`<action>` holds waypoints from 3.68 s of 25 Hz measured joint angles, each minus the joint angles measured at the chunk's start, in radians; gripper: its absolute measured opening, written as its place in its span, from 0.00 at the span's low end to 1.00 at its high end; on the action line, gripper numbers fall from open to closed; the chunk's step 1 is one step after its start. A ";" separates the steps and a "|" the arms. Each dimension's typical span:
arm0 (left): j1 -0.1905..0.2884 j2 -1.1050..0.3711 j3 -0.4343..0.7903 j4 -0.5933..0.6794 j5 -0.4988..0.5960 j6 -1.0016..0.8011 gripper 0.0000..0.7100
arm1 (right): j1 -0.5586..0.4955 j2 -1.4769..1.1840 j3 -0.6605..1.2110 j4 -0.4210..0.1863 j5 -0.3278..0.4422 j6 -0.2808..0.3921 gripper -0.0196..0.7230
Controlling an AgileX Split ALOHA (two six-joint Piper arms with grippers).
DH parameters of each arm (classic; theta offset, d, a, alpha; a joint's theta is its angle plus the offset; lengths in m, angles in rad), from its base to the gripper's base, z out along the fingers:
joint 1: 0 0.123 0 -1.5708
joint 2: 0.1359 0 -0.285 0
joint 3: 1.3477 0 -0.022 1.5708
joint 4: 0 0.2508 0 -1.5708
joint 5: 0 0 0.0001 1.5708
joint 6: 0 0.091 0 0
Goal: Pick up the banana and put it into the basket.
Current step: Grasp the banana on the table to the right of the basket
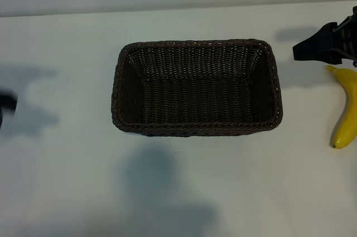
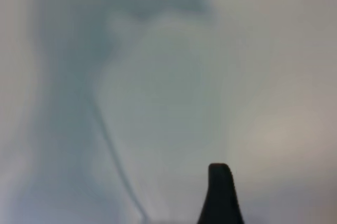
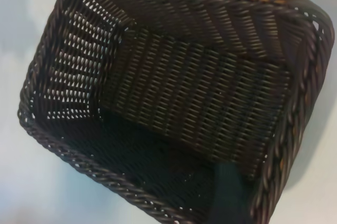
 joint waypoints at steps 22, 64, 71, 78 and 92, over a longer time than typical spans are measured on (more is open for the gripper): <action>0.000 -0.901 0.459 0.002 -0.122 -0.003 0.79 | 0.000 0.000 0.000 0.000 -0.001 0.001 0.70; 0.221 -1.152 0.461 0.004 -0.121 -0.002 0.79 | 0.133 0.003 -0.189 -0.834 0.004 0.878 0.74; 0.221 -1.152 0.461 0.004 -0.121 -0.002 0.79 | 0.121 0.005 -0.190 -0.899 0.051 0.982 0.74; 0.221 -1.152 0.461 0.004 -0.121 -0.002 0.79 | 0.004 0.107 -0.200 -0.851 0.078 0.940 0.75; 0.221 -1.152 0.461 0.004 -0.121 -0.002 0.79 | -0.009 0.341 -0.200 -0.891 0.037 0.908 0.75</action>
